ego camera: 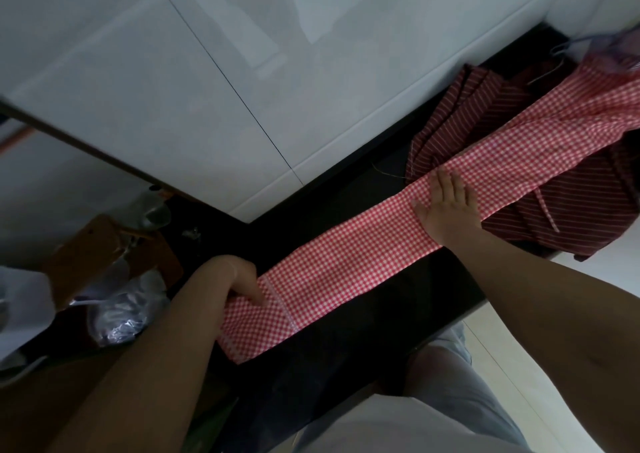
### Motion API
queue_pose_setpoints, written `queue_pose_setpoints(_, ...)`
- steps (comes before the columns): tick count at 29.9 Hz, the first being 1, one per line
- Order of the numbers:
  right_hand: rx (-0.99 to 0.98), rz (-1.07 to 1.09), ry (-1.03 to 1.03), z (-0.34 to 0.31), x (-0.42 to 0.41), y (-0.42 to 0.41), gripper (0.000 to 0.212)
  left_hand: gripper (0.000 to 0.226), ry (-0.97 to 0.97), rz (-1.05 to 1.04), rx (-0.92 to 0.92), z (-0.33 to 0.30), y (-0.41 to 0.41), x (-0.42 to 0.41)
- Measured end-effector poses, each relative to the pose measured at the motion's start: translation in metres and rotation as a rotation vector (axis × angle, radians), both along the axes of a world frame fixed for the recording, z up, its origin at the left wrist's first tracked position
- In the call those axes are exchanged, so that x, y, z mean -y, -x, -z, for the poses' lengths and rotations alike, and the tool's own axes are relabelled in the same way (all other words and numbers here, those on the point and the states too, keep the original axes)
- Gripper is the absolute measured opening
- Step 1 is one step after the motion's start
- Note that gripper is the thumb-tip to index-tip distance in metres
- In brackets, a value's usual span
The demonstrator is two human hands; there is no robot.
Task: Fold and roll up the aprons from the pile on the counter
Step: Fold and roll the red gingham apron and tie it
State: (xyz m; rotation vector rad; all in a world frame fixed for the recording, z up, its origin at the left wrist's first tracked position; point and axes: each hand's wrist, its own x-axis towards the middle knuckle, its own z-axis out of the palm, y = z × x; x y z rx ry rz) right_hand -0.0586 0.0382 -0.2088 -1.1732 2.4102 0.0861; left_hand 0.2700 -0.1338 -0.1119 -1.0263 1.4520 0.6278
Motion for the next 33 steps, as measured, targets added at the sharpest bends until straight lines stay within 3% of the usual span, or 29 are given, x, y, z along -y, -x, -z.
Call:
queue_pose_setpoints(2, 0.002, 0.001, 0.008, -0.001, 0.001, 0.000, 0.076, 0.065, -0.093, 0.115, 0.009, -0.023, 0.016, 0.010)
queue_pose_setpoints(4, 0.005, 0.005, 0.009, 0.000, 0.002, -0.001, 0.076, 0.051, -0.170, 0.055, -0.075, -0.038, 0.031, 0.016)
queue_pose_setpoints(8, 0.002, 0.011, 0.031, 0.001, 0.000, 0.000, 0.077, 0.029, -0.329, -0.397, -0.412, -0.050, 0.061, 0.009)
queue_pose_setpoints(12, 0.017, 0.017, 0.041, -0.001, 0.001, -0.001, 0.076, 0.026, -0.306, -0.796, -0.713, -0.034, 0.096, -0.017)
queue_pose_setpoints(15, 0.017, 0.020, 0.045, -0.001, 0.001, -0.001, 0.076, 0.054, -0.277, -1.044, -0.744, -0.007, 0.119, -0.039)
queue_pose_setpoints(19, 0.030, 0.027, 0.049, 0.000, 0.001, 0.002, 0.076, 0.029, -0.242, -1.186, -0.690, 0.017, 0.140, -0.058)
queue_pose_setpoints(22, 0.023, 0.016, 0.050, 0.000, 0.003, 0.001, 0.076, 0.027, -0.263, -1.350, -0.710, 0.028, 0.136, -0.057)
queue_pose_setpoints(26, 0.022, 0.021, 0.050, 0.001, 0.001, 0.001, 0.075, 0.034, -0.248, -1.362, -0.788, 0.042, 0.126, -0.061)
queue_pose_setpoints(30, 0.004, 0.019, 0.057, 0.002, 0.000, 0.002, 0.075, 0.054, 0.037, -1.191, -0.865, 0.050, 0.131, -0.070)
queue_pose_setpoints(33, 0.000, 0.017, 0.052, 0.004, 0.000, 0.001, 0.076, 0.052, 0.230, -0.936, -1.049, 0.049, 0.138, -0.079)
